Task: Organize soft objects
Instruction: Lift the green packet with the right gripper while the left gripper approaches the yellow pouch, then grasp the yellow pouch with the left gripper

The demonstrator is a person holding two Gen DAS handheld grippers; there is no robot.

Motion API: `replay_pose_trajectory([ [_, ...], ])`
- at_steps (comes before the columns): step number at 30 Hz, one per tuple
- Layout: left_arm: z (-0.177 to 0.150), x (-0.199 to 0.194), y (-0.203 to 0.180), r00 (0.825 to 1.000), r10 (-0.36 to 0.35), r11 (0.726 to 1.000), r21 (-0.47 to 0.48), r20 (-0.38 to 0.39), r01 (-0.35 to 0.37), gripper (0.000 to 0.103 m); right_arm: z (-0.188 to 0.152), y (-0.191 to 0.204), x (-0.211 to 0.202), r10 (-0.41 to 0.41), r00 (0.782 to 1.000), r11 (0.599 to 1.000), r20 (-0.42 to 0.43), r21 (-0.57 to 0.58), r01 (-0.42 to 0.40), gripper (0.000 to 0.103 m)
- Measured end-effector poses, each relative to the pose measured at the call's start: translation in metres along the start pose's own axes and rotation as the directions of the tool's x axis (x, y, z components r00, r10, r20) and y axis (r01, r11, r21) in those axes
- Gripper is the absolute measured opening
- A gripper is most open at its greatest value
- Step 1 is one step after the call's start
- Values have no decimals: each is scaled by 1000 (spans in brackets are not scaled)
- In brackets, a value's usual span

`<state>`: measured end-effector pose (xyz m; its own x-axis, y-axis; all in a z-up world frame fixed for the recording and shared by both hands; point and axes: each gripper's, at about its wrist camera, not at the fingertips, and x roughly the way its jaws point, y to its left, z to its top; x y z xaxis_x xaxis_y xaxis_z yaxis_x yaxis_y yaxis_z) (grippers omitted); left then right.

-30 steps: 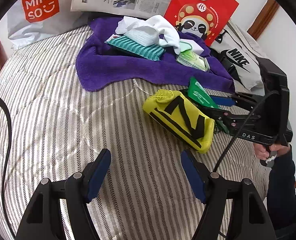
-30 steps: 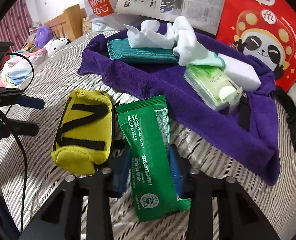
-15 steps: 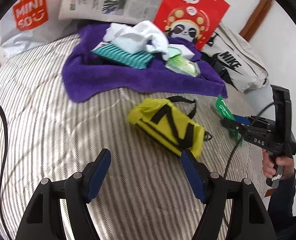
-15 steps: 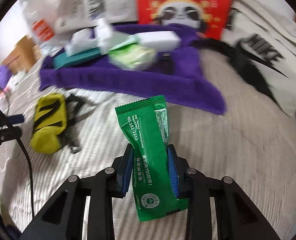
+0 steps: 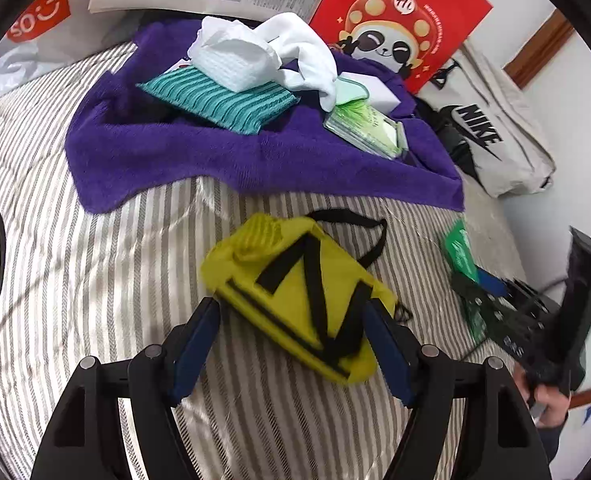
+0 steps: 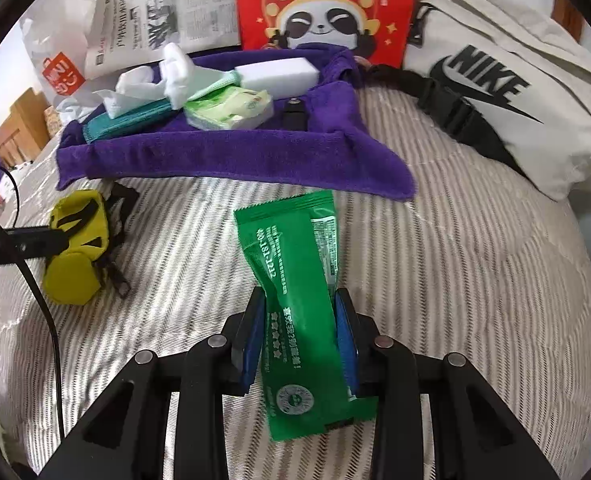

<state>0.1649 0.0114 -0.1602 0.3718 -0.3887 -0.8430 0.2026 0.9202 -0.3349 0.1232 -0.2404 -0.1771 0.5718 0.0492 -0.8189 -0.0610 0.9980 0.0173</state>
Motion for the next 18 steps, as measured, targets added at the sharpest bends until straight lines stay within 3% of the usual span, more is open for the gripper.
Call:
replay_pose_trajectory([
  [8,21,25,-33,994,101,994,57,-47,-98,75,-7,-1,-2,-15,999,999,39,34,14,36],
  [15,34,47,-60,974,218,970,121,-63,-209,85,-11,-2,-1,-10,997,999,82,46,7,36],
  [18,39,59,-72,955,288,951,138,-65,-278,90,-13,-1,-2,-16,995,999,96,41,13,36],
])
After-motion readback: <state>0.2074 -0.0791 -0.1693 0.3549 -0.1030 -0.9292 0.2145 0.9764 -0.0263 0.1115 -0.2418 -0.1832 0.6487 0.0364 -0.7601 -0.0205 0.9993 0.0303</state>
